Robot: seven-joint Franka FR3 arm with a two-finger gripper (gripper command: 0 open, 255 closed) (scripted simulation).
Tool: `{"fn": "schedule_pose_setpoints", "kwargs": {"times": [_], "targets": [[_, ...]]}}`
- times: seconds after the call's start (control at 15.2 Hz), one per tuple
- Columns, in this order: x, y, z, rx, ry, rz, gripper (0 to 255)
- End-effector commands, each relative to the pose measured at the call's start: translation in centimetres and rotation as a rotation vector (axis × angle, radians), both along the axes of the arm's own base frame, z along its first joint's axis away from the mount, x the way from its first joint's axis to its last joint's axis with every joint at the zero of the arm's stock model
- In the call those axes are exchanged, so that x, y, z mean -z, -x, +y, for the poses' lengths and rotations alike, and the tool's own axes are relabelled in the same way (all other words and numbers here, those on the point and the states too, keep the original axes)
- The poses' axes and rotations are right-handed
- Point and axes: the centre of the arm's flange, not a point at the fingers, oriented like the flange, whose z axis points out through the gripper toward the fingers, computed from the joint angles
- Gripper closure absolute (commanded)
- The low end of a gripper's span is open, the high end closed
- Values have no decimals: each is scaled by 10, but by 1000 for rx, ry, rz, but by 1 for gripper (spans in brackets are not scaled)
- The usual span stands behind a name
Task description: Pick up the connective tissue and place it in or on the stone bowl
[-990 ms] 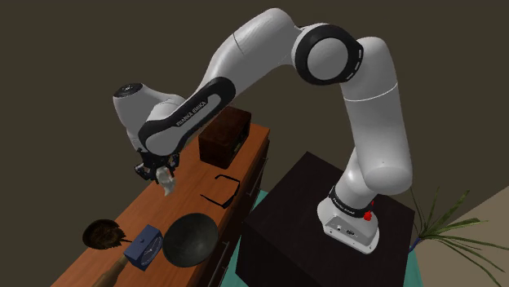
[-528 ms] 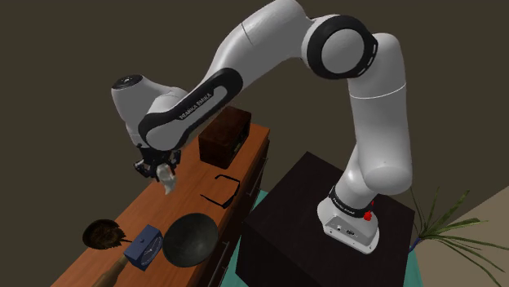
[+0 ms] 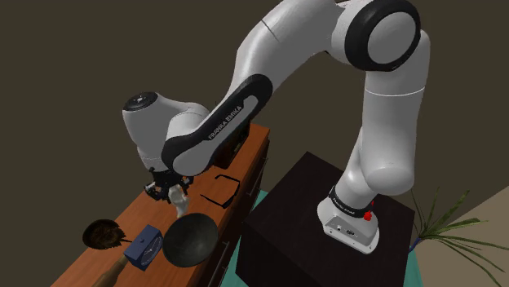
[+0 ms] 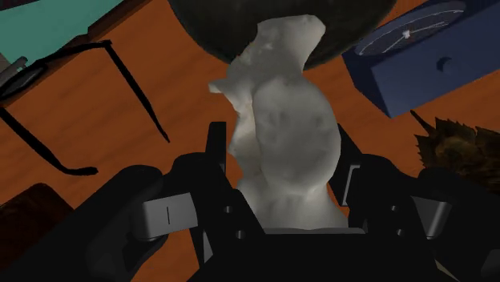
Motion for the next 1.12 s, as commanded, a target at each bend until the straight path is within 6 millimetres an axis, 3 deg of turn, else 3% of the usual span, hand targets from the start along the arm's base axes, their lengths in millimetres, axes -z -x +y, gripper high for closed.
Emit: {"fn": "schedule_pose_setpoints", "kwargs": {"times": [0.0, 0.2, 0.26, 1.06], "targets": [[-2, 27, 8, 1, 0, 0, 255], [-3, 65, 18, 1, 0, 0, 255], [-4, 87, 23, 1, 0, 0, 255], [60, 87, 23, 1, 0, 0, 255]]}}
